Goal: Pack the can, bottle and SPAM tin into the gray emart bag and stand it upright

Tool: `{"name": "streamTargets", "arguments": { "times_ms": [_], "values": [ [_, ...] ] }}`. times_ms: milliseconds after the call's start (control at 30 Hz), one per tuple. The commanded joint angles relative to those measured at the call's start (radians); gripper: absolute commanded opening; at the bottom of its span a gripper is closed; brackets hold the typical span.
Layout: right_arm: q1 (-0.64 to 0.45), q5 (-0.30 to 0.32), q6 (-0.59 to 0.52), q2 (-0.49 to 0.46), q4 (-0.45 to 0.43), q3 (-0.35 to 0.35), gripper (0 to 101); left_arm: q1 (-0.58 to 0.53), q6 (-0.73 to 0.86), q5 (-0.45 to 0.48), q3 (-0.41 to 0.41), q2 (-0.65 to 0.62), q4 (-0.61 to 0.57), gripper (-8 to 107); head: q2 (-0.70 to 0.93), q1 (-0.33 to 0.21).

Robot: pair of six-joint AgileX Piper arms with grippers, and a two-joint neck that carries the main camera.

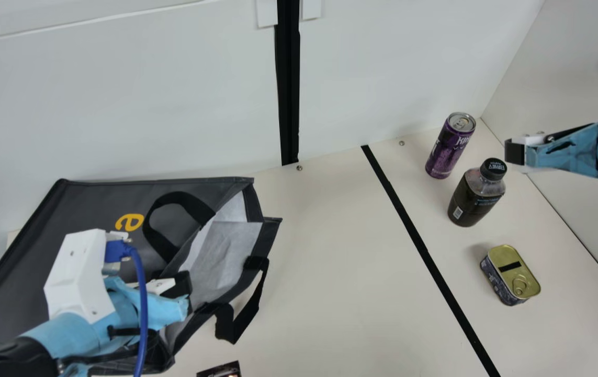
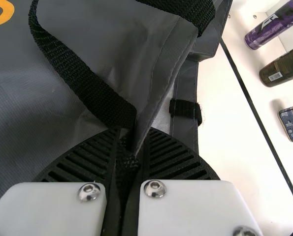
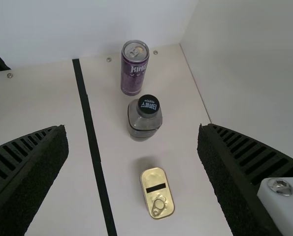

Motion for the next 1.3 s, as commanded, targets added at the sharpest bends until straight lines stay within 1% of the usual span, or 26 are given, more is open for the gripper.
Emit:
{"name": "streamTargets", "arguments": {
  "times_ms": [0, 233, 667, 1267],
  "values": [
    [0.005, -0.001, 0.003, 0.012, -0.003, -0.005, 95, 0.000, 0.000, 0.000, 0.000, 0.000, 0.000, -8, -0.002, -0.023],
    [0.014, -0.001, 0.005, 0.063, -0.011, -0.031, 95, 0.000, 0.000, 0.000, 0.000, 0.000, 0.000, -8, -0.002, -0.023],
    [0.010, -0.001, -0.005, 0.189, -0.005, -0.107, 95, 0.000, 0.000, 0.000, 0.000, 0.000, 0.000, -8, -0.002, -0.023],
    [0.039, -0.001, -0.022, 0.410, -0.004, -0.265, 95, 0.000, 0.000, 0.000, 0.000, 0.000, 0.000, -8, -0.002, -0.023]
  ]
}}
